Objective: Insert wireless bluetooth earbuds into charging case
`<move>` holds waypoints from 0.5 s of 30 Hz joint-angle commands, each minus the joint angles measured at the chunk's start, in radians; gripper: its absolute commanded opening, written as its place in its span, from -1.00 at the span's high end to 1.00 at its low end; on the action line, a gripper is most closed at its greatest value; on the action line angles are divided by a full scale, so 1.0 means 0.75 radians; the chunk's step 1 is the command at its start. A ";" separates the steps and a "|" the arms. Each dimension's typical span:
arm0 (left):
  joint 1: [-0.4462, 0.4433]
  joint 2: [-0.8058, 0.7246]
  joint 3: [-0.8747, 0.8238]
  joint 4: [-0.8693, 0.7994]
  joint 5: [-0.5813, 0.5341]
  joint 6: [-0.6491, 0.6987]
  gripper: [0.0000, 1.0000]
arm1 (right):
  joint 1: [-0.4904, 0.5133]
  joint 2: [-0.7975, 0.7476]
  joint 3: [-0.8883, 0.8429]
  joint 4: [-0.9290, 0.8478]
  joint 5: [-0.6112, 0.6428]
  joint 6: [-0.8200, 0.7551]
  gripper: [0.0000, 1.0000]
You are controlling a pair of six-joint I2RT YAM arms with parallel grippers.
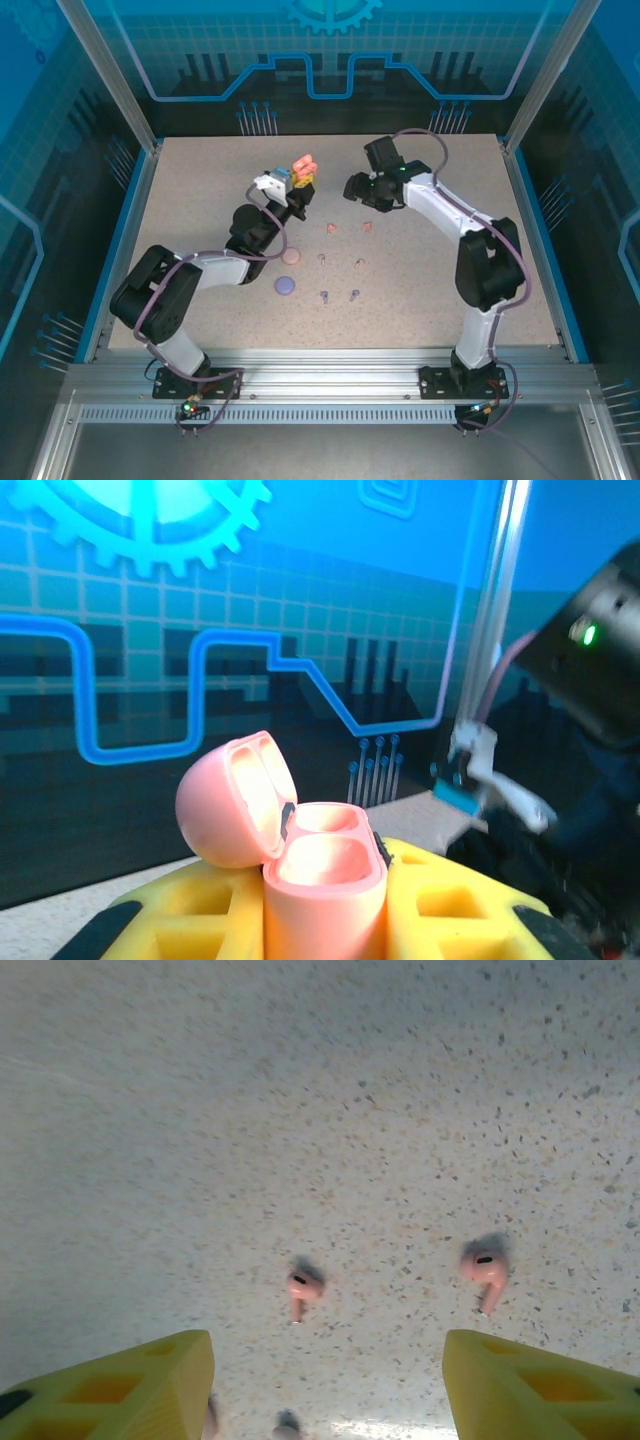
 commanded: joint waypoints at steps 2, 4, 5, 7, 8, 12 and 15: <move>0.041 -0.050 0.041 0.091 -0.052 -0.036 1.00 | 0.077 0.136 0.144 -0.236 0.098 0.016 -0.24; 0.051 -0.050 0.050 0.096 -0.055 -0.037 1.00 | 0.114 0.214 0.223 -0.295 0.125 0.064 -0.24; 0.056 -0.050 0.054 0.101 -0.057 -0.035 1.00 | 0.129 0.255 0.261 -0.320 0.126 0.091 -0.24; 0.065 -0.057 0.061 0.099 -0.065 -0.040 1.00 | 0.155 0.328 0.325 -0.356 0.121 0.140 -0.23; 0.071 -0.062 0.063 0.099 -0.068 -0.046 1.00 | 0.166 0.362 0.356 -0.373 0.117 0.161 -0.22; 0.084 -0.072 0.071 0.094 -0.070 -0.069 1.00 | 0.201 0.462 0.433 -0.405 0.124 0.243 -0.21; 0.088 -0.077 0.074 0.089 -0.068 -0.076 1.00 | 0.223 0.520 0.500 -0.459 0.170 0.268 -0.21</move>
